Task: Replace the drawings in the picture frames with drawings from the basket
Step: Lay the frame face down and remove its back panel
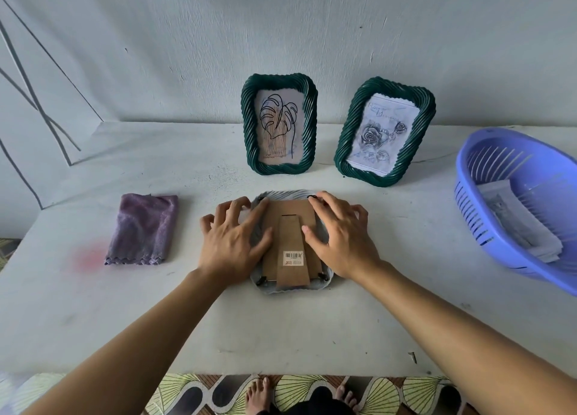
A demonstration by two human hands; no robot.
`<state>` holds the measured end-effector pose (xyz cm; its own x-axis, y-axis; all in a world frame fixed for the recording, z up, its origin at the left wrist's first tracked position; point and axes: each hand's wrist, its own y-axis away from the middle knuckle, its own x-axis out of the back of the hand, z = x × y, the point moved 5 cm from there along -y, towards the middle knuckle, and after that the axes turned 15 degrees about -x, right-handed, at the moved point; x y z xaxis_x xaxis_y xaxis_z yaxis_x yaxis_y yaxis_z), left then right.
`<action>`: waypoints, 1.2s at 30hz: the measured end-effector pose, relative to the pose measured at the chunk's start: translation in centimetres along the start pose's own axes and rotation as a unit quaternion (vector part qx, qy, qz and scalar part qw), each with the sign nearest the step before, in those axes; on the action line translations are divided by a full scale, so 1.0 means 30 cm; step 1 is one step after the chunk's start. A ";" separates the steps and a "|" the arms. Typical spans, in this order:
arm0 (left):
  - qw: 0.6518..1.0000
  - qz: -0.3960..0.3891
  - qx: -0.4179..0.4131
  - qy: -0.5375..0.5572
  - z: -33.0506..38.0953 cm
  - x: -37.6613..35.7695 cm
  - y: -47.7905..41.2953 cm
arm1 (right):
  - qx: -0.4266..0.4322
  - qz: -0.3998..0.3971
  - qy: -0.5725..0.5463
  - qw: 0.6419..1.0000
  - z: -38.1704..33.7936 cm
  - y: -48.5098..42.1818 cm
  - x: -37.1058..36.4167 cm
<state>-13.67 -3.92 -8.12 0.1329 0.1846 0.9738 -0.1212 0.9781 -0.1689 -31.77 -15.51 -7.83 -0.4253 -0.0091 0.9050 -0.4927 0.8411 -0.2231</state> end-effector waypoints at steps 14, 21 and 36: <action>1.000 -0.002 0.003 0.031 -0.006 0.003 0.001 | -0.025 -0.062 0.016 0.998 0.012 -0.001 -0.010; 0.985 0.028 0.020 0.167 0.015 0.053 0.059 | -0.085 -0.112 -0.250 0.958 0.055 0.040 0.072; 0.996 -0.022 -0.058 0.056 0.070 0.005 0.229 | -0.041 -0.138 -0.166 0.976 0.074 0.207 0.072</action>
<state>-16.54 2.62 -8.80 0.2457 0.1440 0.9586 0.0014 0.9889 -0.1489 -37.44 -11.51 -8.05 -0.5142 -0.4035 0.7569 -0.5660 0.8226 0.0540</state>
